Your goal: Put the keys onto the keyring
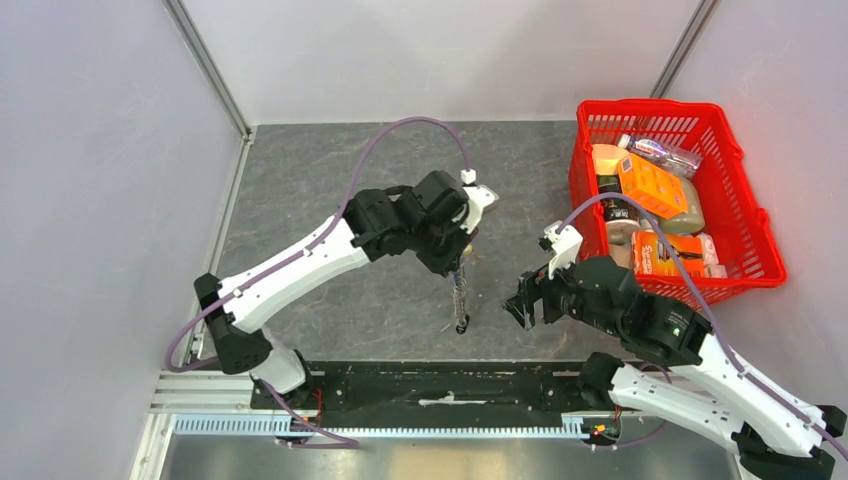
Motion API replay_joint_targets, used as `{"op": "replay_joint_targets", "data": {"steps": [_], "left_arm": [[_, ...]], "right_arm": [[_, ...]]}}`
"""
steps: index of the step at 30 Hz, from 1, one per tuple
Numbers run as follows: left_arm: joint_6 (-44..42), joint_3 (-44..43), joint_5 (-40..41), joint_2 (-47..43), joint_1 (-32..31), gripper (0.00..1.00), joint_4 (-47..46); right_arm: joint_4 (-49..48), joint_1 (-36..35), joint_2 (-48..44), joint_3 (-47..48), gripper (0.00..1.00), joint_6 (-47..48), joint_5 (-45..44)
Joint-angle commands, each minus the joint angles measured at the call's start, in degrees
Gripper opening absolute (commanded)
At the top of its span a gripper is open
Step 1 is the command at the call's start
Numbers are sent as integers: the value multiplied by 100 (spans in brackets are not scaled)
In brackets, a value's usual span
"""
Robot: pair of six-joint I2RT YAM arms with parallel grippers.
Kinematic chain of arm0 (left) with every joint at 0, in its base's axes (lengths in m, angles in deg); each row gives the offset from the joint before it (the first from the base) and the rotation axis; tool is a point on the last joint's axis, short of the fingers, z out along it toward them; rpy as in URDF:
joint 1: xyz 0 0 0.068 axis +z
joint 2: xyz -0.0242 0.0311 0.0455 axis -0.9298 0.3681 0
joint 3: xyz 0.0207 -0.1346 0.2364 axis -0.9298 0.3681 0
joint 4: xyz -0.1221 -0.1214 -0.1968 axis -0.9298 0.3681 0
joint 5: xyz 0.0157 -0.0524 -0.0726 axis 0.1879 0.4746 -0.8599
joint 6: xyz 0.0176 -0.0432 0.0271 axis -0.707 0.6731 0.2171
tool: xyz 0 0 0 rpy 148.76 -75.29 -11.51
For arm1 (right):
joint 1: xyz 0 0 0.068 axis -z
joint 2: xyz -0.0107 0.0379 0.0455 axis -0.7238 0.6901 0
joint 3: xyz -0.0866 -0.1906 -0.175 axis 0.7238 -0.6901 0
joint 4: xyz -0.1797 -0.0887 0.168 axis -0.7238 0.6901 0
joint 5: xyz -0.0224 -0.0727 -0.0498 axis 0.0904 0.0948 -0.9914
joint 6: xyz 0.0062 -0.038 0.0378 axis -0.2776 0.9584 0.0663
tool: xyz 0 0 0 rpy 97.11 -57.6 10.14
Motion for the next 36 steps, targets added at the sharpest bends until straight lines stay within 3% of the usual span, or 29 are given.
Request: {"op": "replay_joint_targets", "data": {"steps": [1, 9, 24, 26, 31, 36], "left_arm": [[16, 120, -314, -557, 179, 2, -234], [-197, 527, -814, -1030, 91, 2, -605], [-1419, 1577, -4116, -2027, 22, 2, -1685], [-1518, 1737, -4549, -2133, -50, 2, -1915], [-1804, 1909, -5005, -2277, -241, 2, -1898], [-1943, 1956, -5208, -2407, -285, 2, -1856]], "right_arm": [[-301, -3, -18, -12, 84, -29, 50], [-418, -3, -44, 32, 83, -5, 494], [-433, -3, 629, 1401, 76, 1009, 3490], [-672, -3, 714, 1473, 73, 975, 3864], [-1082, -1, 1045, 1534, 55, 724, 4060], [-1788, -3, 1038, 1322, 55, 471, 4832]]}}
